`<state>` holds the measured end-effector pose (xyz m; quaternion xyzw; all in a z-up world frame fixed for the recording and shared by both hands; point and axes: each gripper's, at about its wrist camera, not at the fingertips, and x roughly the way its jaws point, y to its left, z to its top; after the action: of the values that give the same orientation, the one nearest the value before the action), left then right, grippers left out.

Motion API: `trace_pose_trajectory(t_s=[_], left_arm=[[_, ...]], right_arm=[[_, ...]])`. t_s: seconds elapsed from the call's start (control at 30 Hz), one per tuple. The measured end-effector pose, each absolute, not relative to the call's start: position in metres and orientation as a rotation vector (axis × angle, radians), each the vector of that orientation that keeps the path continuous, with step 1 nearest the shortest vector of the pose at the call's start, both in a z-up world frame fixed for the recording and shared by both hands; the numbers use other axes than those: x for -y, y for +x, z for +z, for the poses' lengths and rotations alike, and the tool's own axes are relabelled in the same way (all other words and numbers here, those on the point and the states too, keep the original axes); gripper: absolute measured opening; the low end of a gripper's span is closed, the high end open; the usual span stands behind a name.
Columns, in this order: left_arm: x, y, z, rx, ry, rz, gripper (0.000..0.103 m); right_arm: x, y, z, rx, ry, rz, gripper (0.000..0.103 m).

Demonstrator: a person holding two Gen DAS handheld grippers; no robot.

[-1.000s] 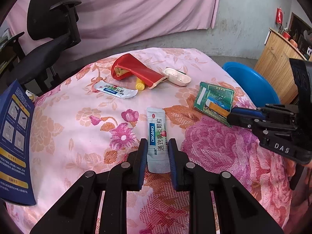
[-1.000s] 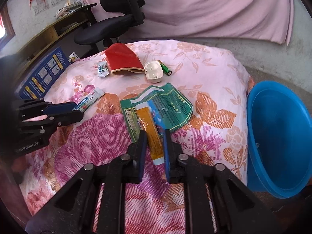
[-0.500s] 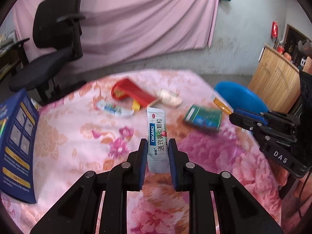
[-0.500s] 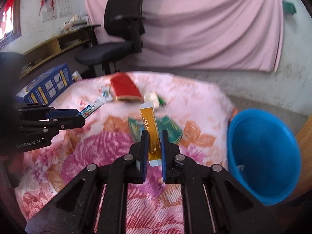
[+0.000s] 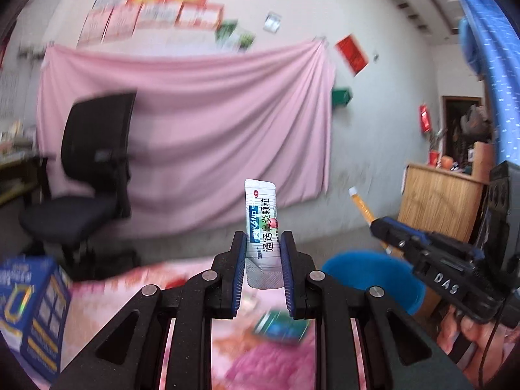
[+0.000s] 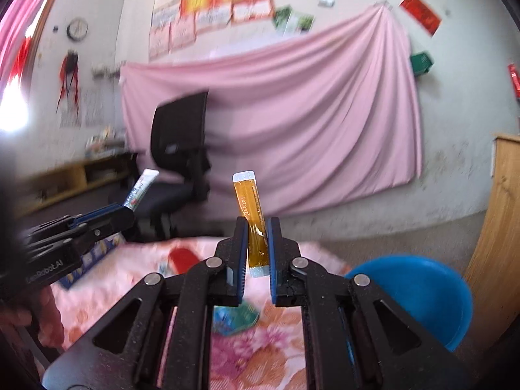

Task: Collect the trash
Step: 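Lift both tubes and carry them over the blue basin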

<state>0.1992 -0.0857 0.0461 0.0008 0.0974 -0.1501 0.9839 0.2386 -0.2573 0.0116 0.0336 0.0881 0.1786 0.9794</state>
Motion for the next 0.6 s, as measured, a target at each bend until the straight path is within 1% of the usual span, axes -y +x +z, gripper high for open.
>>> trace_pose_trajectory(t_s=[0.13,0.3,0.47,0.6], left_arm=[[0.114,0.189,0.064,-0.073,0.064,-0.337,0.017],[0.151,0.196,0.075,-0.019,0.080,-0.407,0.018],[0.194,0.211,0.076,-0.023,0.119,-0.479,0.018],[0.222,0.225,0.071,-0.042,0.140,-0.517,0.018]], right_arm=[[0.280,0.226,0.022,-0.082,0.120,0.299,0.035],[0.316,0.215,0.031,0.004,0.163,0.183,0.035],[0.349,0.211,0.033,0.006,0.221,0.098,0.035],[0.375,0.217,0.029,-0.031,0.274,0.042,0.035]])
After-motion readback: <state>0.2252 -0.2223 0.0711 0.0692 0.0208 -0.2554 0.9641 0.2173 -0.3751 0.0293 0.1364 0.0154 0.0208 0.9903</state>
